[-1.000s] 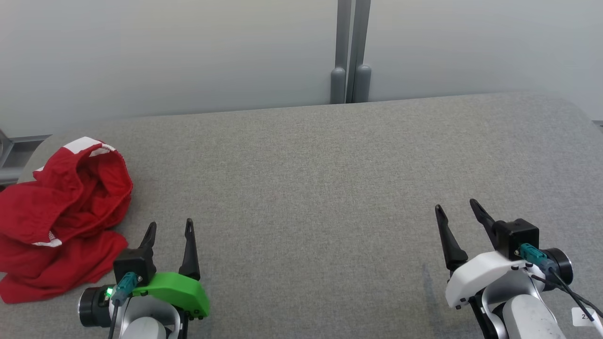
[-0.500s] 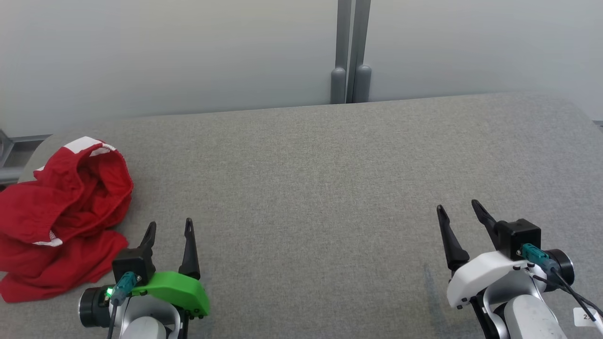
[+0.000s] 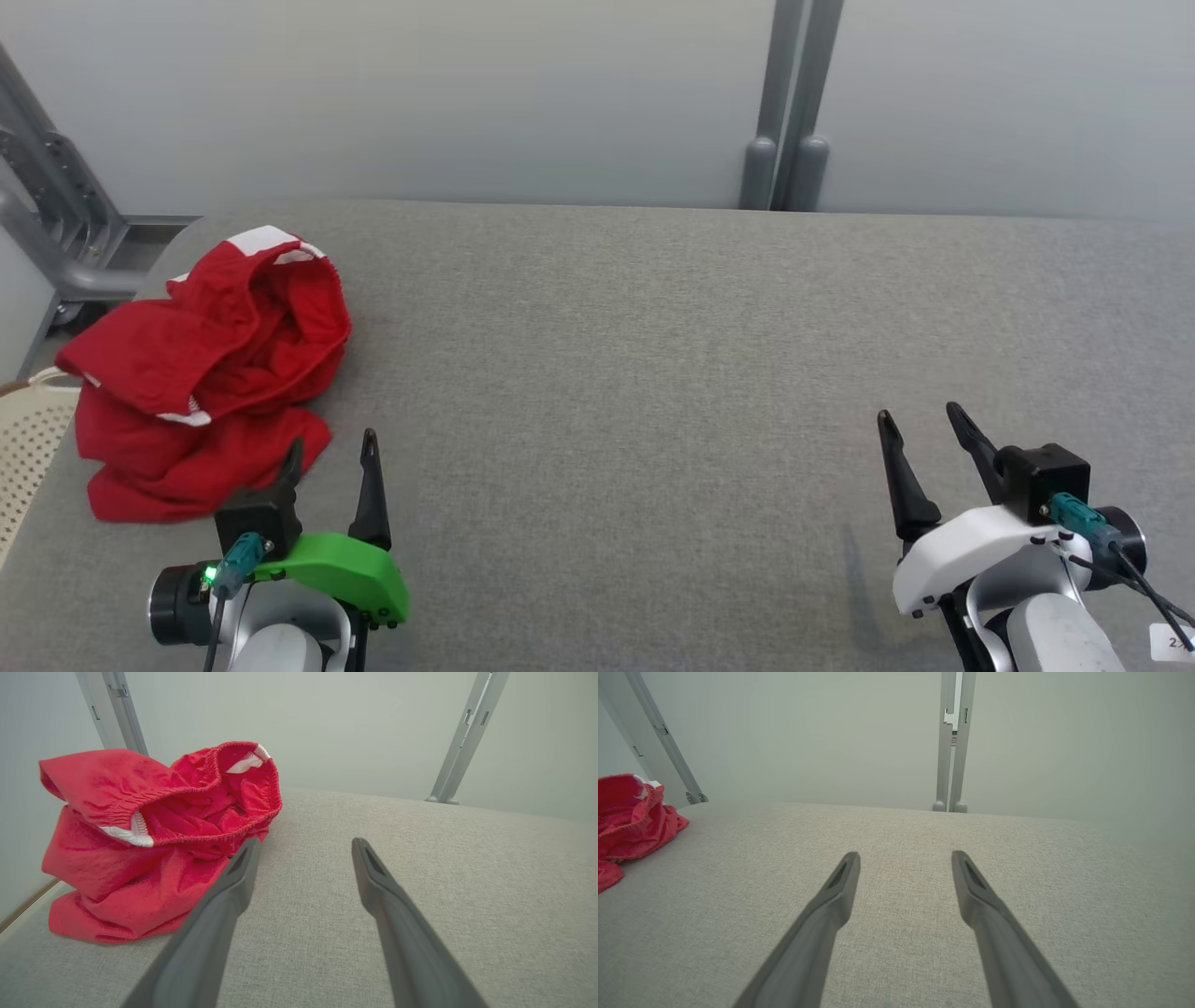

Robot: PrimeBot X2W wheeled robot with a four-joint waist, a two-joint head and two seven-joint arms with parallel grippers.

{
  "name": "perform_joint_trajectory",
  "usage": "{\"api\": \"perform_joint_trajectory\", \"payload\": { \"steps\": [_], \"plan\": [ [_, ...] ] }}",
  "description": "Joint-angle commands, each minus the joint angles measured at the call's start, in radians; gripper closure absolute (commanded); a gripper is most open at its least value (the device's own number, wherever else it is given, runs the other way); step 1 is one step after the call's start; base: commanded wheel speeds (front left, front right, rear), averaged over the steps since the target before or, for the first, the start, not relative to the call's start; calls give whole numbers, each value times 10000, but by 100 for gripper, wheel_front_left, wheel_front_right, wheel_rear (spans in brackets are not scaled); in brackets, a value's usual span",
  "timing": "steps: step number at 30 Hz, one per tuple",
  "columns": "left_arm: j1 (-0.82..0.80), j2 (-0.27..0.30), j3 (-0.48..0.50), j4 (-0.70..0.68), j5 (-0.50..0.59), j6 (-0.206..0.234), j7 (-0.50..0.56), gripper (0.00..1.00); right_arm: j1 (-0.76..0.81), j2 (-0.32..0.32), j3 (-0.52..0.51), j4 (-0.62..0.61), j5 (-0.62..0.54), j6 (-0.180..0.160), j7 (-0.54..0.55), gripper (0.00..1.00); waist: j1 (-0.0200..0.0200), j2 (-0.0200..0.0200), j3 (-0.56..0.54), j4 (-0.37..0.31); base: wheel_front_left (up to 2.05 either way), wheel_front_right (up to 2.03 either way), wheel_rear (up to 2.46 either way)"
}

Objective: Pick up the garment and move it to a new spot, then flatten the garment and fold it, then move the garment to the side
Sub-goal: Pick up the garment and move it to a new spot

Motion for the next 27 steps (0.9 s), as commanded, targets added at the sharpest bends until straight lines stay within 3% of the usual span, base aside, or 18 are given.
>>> {"api": "perform_joint_trajectory", "payload": {
  "steps": [1, 11, 27],
  "plan": [
    [-97, 79, -19, -48, -72, 16, 46, 0, 10, -28, 25, -32, 45, 1, -111, 0, 0, 0, 12, 772, 0, 0, 0],
    [-207, 221, -151, -185, -42, 79, 197, 0, -13, -31, 193, 21, 161, 1, -231, 0, 0, 0, 7, 2258, 0, 0, 0],
    [185, 446, -115, -517, -248, 219, 487, 0, 14, -34, 325, 294, 390, 1, -482, 0, 0, 0, -84, 3178, 0, 0, 0]
  ]
}}
